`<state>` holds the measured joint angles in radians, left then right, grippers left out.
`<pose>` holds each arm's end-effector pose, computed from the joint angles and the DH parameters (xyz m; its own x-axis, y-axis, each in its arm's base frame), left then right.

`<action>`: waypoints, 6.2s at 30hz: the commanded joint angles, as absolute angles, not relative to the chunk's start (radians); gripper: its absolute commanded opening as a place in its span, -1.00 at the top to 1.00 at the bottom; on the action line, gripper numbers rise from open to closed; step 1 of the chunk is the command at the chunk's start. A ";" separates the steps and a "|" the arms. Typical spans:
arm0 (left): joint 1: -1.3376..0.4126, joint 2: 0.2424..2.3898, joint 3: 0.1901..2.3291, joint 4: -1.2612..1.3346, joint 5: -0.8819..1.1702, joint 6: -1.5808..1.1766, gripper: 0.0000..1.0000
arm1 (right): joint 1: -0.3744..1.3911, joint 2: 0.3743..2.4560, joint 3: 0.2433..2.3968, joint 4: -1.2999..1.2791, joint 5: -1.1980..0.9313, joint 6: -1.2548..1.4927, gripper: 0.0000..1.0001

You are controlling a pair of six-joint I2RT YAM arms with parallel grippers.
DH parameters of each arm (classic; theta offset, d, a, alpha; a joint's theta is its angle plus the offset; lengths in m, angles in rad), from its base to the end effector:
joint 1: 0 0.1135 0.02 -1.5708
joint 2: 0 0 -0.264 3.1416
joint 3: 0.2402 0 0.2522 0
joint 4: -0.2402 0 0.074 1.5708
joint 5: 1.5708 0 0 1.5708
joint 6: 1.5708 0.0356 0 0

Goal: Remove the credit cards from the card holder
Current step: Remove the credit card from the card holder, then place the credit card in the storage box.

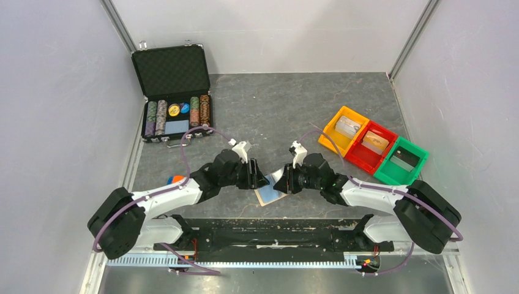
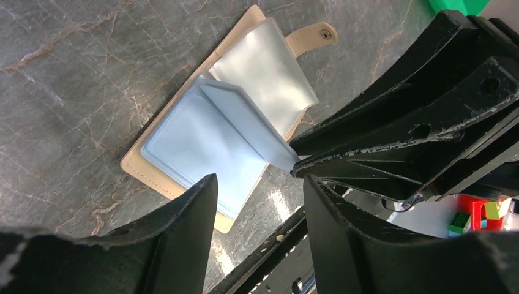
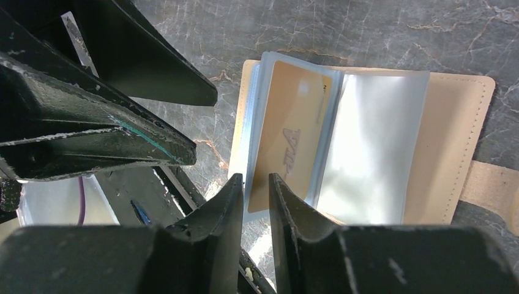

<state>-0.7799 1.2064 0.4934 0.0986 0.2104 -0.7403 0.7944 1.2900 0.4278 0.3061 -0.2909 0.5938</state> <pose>0.1650 -0.1736 0.1826 -0.8483 -0.0888 -0.5220 0.3208 0.6981 -0.6400 0.1634 0.1810 0.1631 -0.7845 -0.0338 -0.6192 -0.5010 0.6230 0.6007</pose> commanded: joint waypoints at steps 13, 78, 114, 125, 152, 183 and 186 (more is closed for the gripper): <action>-0.779 1.331 0.588 0.121 0.175 -0.724 -0.12 | 0.798 1.279 0.416 0.332 -0.260 0.594 0.26; -0.779 1.299 0.474 0.221 0.232 -0.793 0.40 | 0.706 1.424 0.569 0.229 -0.343 0.413 0.26; -0.779 1.512 0.515 0.125 0.116 -0.710 0.57 | 0.648 1.392 0.388 0.438 -0.492 0.565 1.00; -0.778 1.554 0.535 0.079 0.088 -0.698 0.55 | 0.571 1.339 0.358 0.398 -0.517 0.541 1.00; -0.778 1.592 0.562 0.067 0.099 -0.696 0.55 | 0.480 1.354 0.329 0.475 -0.669 0.639 1.00; -0.772 1.348 0.863 -0.170 0.147 -0.699 -0.12 | 0.402 1.109 0.627 0.017 -0.486 0.411 1.00; -0.755 1.278 0.874 -0.205 0.152 -0.639 -0.25 | 0.401 1.114 0.624 0.025 -0.563 0.392 1.00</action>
<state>-0.7738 1.3678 0.8360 -0.1368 0.1616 -0.7334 0.4057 1.1271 0.5926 0.0391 -0.4789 0.4366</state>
